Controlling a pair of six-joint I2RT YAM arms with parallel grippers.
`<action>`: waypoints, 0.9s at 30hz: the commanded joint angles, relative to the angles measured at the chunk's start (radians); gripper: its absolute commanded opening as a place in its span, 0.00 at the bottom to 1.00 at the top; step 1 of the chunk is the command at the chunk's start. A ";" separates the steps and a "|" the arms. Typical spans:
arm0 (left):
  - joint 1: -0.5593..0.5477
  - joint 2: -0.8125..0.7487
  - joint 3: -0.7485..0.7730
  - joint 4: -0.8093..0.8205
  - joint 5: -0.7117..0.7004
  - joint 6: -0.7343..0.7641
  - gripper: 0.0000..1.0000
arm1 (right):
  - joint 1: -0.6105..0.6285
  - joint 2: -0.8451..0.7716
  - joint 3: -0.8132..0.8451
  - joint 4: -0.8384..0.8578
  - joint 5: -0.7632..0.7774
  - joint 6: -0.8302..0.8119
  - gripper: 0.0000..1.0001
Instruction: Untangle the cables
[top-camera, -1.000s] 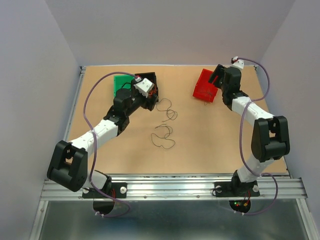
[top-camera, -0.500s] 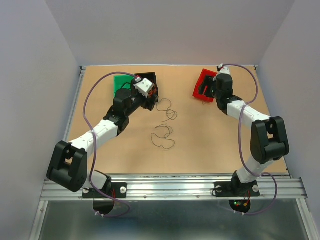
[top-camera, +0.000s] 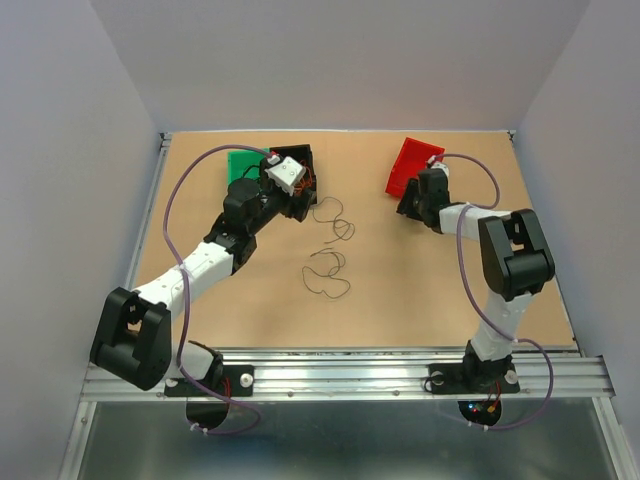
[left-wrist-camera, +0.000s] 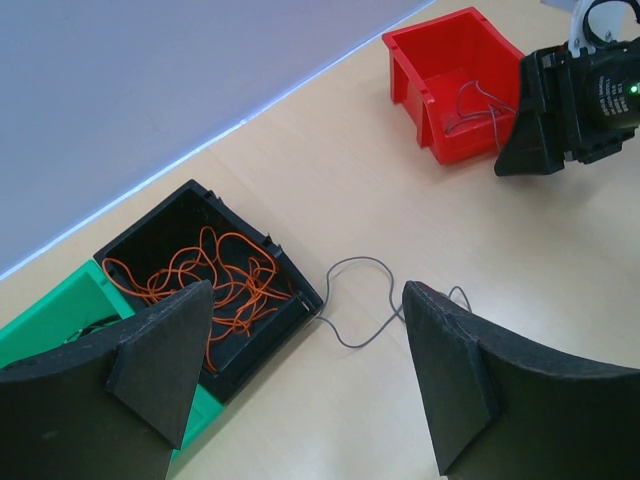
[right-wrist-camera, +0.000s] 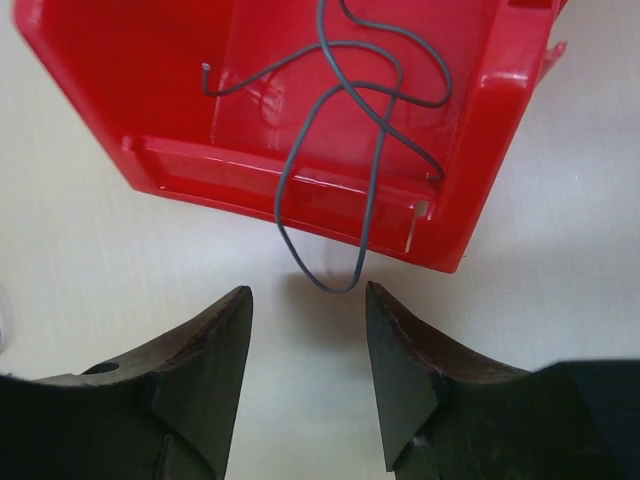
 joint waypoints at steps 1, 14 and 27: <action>-0.001 -0.030 -0.005 0.052 0.005 0.006 0.88 | -0.003 0.023 0.021 0.074 0.056 0.040 0.52; -0.001 -0.028 -0.002 0.049 -0.001 0.009 0.88 | -0.003 -0.044 -0.001 0.119 0.085 0.052 0.02; -0.001 -0.007 0.008 0.043 -0.003 0.018 0.88 | -0.008 0.054 0.243 0.045 0.111 0.022 0.00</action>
